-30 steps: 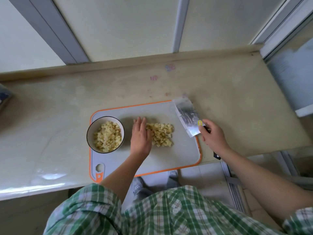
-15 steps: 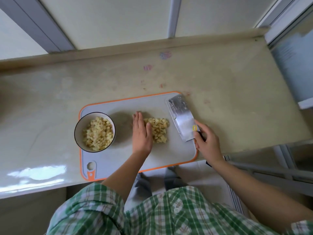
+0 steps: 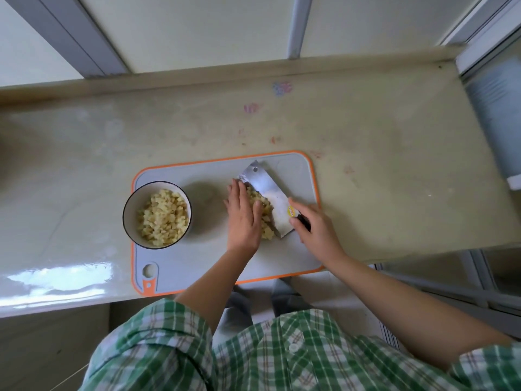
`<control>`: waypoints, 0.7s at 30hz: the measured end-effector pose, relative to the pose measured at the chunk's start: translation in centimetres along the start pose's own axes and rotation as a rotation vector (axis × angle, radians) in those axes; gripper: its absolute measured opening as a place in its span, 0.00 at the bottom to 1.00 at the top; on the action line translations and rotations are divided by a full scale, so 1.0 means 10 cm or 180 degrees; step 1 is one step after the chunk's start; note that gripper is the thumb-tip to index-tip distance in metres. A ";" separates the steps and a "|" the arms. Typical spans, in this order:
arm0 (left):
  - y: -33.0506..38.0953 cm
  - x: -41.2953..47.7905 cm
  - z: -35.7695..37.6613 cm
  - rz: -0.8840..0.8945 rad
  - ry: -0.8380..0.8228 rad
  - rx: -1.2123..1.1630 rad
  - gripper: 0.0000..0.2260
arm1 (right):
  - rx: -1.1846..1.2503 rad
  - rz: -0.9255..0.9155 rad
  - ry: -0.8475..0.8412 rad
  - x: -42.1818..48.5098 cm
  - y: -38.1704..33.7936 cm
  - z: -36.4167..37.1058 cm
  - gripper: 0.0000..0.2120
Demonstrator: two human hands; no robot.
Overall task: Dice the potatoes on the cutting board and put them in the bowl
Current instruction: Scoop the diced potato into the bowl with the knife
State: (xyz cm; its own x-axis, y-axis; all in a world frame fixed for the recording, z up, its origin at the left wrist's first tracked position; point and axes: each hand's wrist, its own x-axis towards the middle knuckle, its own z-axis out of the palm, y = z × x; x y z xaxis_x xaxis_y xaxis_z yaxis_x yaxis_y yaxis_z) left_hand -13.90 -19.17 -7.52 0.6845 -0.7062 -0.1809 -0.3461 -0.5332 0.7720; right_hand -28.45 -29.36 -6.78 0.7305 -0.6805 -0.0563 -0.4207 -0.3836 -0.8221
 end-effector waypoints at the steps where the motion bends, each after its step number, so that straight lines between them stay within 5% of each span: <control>1: 0.00 0.01 0.01 0.0003 -0.0010 0.0034 0.30 | 0.0016 0.0009 -0.0022 0.00 0.01 -0.01 0.19; 14: 0.24 0.13 0.00 0.0507 -0.0306 0.0638 0.33 | 0.1217 0.1124 -0.0692 0.12 -0.21 -0.26 0.17; 21: 0.54 0.18 -0.29 0.0734 0.0253 0.0737 0.30 | 0.1547 0.1240 -0.1111 0.39 -0.63 -0.56 0.15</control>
State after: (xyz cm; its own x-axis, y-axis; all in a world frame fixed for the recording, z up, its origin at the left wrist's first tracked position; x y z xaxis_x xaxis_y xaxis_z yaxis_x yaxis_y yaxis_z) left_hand -12.70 -21.97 -1.90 0.6160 -0.7869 0.0376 -0.6280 -0.4616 0.6266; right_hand -25.95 -33.09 1.33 0.7395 -0.4409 -0.5087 -0.4582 0.2238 -0.8602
